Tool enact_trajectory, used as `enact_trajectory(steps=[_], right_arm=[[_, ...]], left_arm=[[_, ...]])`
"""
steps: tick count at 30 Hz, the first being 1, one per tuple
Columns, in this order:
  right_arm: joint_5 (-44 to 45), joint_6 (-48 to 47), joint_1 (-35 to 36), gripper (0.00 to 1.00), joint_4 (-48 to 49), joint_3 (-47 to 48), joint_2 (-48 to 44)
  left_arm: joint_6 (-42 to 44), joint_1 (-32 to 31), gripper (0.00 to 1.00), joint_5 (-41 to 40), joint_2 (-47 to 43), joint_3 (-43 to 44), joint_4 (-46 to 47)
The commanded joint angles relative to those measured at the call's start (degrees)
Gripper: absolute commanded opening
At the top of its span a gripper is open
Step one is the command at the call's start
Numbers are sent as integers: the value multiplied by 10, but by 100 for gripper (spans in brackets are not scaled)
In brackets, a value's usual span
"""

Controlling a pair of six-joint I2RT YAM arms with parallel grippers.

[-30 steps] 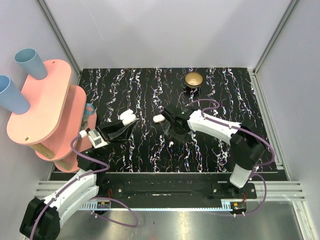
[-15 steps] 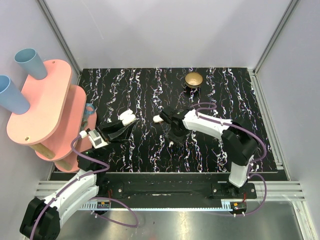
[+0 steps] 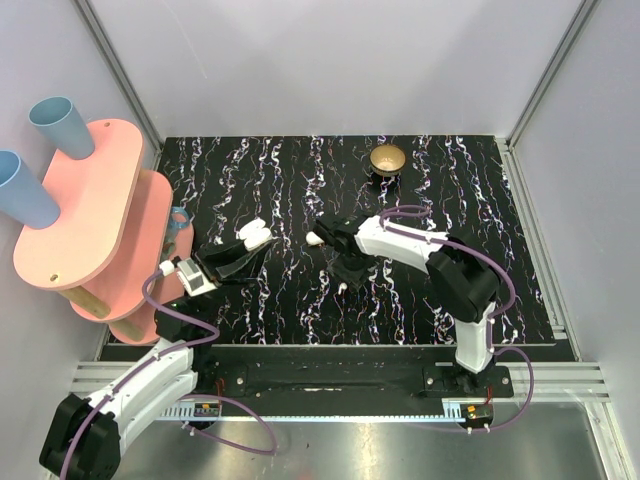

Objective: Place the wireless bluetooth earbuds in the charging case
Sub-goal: Pick up the left earbud from the center of the board.

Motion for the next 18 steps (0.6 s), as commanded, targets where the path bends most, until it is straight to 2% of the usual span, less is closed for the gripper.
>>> enact_trajectory(steps=[1,18], right_arm=[[24,20,-12,57,-16,27,19],[21,17,-22,53,-26,50,52]], left_arm=[[8,2,0,-9,4,0,115],[8,3,0,-9,17,1,124]])
